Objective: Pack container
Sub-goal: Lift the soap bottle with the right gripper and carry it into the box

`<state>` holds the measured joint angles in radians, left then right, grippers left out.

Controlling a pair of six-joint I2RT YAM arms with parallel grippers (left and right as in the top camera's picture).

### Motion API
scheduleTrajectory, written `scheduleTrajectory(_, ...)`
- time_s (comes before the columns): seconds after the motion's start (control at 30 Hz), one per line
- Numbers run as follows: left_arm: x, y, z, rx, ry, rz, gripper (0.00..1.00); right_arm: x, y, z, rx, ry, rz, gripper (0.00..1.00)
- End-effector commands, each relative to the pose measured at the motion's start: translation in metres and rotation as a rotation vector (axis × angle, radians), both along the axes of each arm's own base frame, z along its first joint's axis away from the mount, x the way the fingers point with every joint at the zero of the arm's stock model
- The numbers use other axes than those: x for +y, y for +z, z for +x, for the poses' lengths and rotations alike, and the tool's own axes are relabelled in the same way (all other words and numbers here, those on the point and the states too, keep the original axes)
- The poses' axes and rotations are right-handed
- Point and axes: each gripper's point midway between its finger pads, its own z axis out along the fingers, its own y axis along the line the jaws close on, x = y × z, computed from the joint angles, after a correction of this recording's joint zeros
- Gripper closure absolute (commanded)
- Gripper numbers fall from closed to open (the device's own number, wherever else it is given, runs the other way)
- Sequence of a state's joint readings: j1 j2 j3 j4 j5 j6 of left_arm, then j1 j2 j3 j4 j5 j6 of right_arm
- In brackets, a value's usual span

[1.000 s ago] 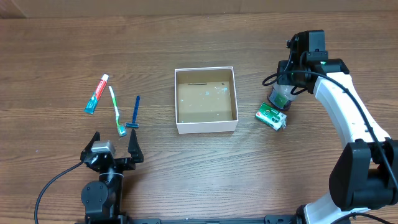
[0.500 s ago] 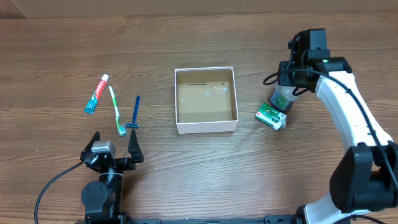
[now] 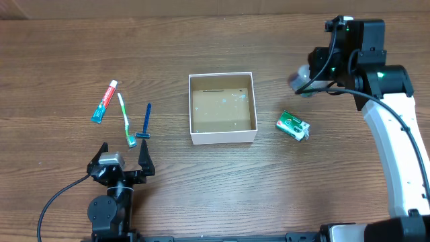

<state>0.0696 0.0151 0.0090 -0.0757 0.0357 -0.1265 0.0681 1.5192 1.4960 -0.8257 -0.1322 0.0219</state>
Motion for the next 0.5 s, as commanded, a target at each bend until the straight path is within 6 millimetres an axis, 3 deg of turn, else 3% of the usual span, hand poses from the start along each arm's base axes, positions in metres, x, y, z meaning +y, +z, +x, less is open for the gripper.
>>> scheduleTrajectory(0.0, 0.001, 0.000, 0.000, -0.004, 0.006, 0.016, 0.00, 0.056, 0.079, -0.028, -0.197, 0.199, 0.118, 0.96)
scheduleTrajectory(0.2, 0.001, 0.000, 0.000, -0.004, 0.006, 0.016, 0.00, 0.114, 0.109, -0.064, -0.277, 0.365, 0.151, 0.96)
scheduleTrajectory(0.33, 0.001, 0.000, 0.000, -0.004, 0.006, 0.016, 0.00, 0.162, 0.108, -0.080, -0.277, 0.489, 0.173, 0.96)
scheduleTrajectory(0.47, 0.001, 0.000, 0.000, -0.004, 0.006, 0.016, 0.00, 0.195, 0.097, -0.081, -0.271, 0.551, 0.168, 0.96)
